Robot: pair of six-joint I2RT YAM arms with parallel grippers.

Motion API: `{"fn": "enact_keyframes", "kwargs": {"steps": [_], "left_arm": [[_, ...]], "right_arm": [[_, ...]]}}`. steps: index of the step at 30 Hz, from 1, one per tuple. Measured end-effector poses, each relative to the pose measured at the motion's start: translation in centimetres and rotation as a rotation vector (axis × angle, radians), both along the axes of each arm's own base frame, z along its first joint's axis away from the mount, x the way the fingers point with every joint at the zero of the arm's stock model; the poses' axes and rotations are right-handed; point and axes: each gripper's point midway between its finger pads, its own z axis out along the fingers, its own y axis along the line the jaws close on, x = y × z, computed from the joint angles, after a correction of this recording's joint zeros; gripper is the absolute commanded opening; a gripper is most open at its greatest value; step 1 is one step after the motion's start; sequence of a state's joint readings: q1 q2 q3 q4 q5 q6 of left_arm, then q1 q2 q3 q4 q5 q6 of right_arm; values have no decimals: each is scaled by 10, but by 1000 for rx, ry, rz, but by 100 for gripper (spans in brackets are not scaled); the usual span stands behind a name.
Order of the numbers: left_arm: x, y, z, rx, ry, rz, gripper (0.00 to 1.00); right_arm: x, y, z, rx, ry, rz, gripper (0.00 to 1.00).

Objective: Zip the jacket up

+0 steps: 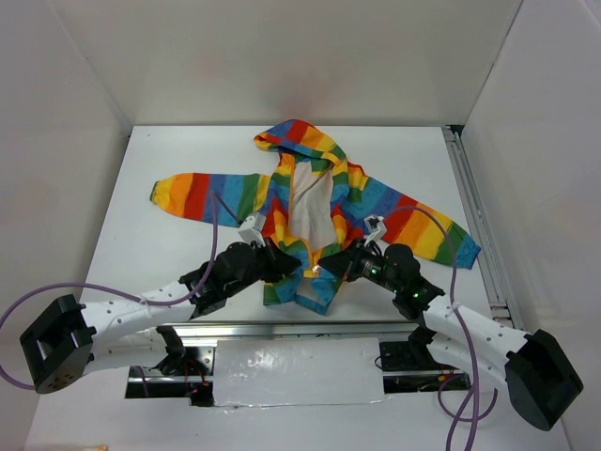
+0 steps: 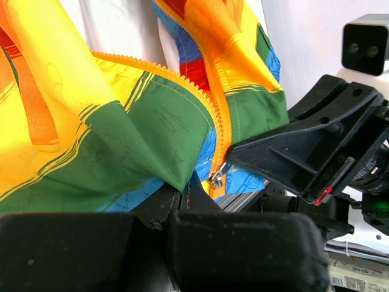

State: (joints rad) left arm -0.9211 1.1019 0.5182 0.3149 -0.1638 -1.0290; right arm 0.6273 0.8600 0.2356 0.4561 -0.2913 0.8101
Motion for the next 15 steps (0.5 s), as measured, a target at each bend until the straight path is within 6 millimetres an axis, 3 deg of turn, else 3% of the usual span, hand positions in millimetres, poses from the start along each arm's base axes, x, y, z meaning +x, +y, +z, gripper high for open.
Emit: {"fn": "enact_keyframes", "kwargs": {"steps": [15], "left_arm": [[-3,-1,-2,4,10,-9,0]], "right_arm": [[3,0,5,3,-20,-8,0]]}}
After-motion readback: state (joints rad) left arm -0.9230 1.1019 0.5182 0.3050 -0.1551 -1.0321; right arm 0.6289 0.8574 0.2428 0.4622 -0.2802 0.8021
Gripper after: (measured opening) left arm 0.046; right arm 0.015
